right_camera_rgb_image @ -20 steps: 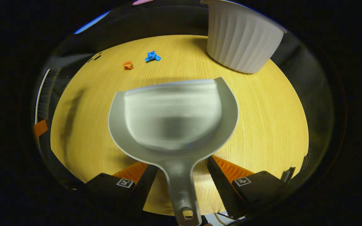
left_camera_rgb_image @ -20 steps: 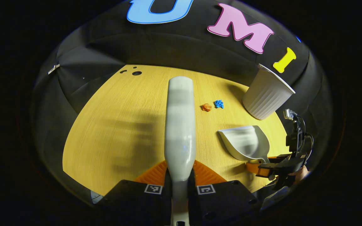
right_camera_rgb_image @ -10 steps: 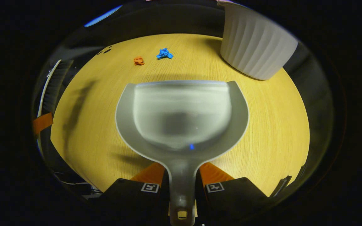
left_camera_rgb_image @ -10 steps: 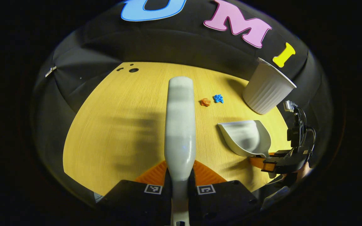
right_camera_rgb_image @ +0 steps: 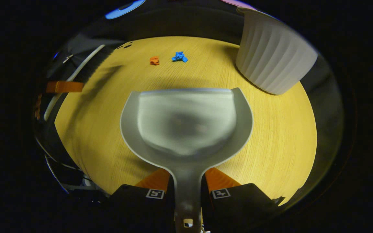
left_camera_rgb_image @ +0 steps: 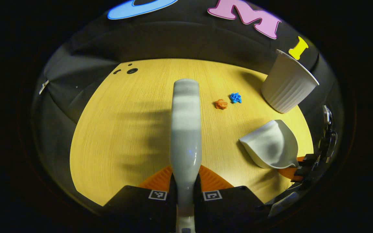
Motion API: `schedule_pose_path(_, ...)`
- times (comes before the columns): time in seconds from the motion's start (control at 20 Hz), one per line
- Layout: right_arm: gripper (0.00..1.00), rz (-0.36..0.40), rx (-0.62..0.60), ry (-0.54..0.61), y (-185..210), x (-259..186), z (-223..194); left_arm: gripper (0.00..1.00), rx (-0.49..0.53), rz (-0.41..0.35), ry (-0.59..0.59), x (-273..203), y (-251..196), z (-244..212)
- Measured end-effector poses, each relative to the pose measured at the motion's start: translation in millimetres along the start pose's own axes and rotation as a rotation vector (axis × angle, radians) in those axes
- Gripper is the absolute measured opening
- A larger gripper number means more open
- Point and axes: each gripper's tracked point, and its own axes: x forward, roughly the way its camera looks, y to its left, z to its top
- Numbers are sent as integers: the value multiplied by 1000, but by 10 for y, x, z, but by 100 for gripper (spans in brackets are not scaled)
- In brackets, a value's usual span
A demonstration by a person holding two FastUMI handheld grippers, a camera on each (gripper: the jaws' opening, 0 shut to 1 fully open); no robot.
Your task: Pick up the small broom and dustpan from the desktop, sweep the trash into the dustpan with the broom, and then empty the trash into the garbage bin.
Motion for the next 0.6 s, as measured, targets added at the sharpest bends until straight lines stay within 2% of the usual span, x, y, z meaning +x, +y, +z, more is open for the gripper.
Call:
schedule_pose_path(0.05, 39, 19, -13, -1, -2, -11, -8, 26, 24, 6, 22, 93, 0, 54)
schedule_pose_path(0.15, 38, 49, -23, -7, -33, -16, -7, 26, 102, 23, 50, 305, 6, 223)
schedule_pose_path(0.2, 38, 61, -24, -23, -47, -31, 17, 29, 134, 15, 65, 417, -24, 306)
schedule_pose_path(0.3, 41, 69, -56, -47, -125, -45, 82, 29, 174, -7, 92, 684, -140, 476)
schedule_pose_path(0.35, 38, 73, -81, -47, -173, -33, 103, 22, 200, -1, 98, 801, -168, 570)
schedule_pose_path(0.4, 38, 79, -101, -45, -204, -16, 122, 26, 240, 18, 105, 899, -148, 679)
schedule_pose_path(0.55, 38, 96, -117, -40, -286, 46, 145, 26, 414, 47, 147, 1149, -154, 958)
schedule_pose_path(0.6, 41, 94, -115, -35, -300, 63, 123, 29, 485, 53, 167, 1227, -154, 1026)
